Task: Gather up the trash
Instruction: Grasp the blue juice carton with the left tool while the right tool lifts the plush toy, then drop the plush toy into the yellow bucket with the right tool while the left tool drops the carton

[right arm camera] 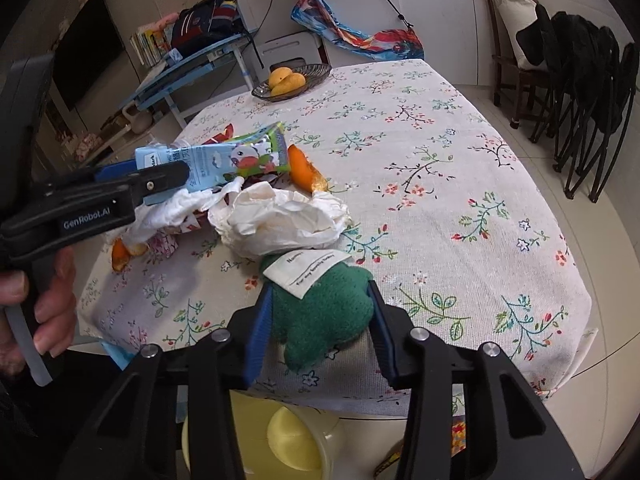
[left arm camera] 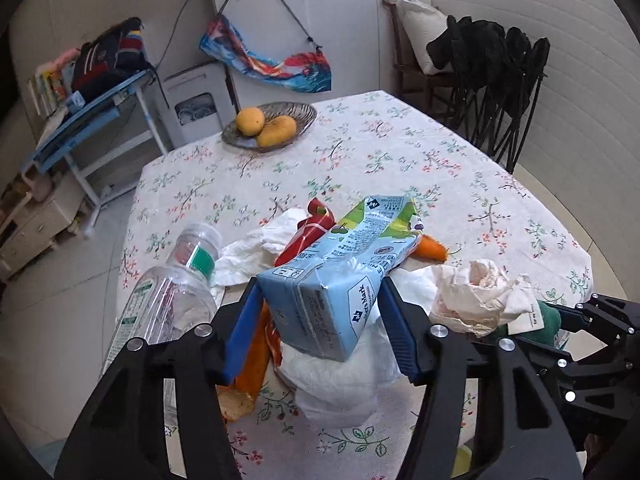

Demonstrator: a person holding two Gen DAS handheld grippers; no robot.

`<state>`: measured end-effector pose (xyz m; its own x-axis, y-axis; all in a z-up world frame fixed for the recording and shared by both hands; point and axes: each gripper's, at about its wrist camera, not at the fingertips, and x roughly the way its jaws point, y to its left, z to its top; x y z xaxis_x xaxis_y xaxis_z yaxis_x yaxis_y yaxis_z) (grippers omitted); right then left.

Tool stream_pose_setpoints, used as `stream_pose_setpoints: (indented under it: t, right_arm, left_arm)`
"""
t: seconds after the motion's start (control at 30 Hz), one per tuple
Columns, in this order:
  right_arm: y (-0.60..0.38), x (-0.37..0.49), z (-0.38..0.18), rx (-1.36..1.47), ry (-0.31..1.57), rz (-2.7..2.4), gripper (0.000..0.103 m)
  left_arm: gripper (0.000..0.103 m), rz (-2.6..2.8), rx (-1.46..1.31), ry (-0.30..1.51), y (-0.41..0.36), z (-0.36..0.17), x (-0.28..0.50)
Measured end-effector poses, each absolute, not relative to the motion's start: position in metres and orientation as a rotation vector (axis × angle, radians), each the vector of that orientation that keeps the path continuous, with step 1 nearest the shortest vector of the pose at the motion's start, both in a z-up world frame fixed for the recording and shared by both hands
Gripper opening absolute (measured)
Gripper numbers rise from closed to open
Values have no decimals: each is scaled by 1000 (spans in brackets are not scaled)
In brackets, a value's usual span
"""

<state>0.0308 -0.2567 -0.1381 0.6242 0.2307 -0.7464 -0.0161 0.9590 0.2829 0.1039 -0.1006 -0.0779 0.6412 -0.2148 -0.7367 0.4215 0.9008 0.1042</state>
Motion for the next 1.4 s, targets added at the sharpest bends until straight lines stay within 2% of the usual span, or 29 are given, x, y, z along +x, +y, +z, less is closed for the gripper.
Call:
stream_pose_setpoints:
  t: [0.53,0.83,1.4]
  right_arm:
    - [-261,26,-125,414,799,227,44]
    - [-261,23,-121,420,776,235,44]
    - [-234,-11,-107,401,761,382,44]
  left_arm:
    - [54,-362,-69,717,-37,-36,102]
    - [54,-342,-116,647,-19,-18,92]
    - [54,-318,-145,548,31,17,3]
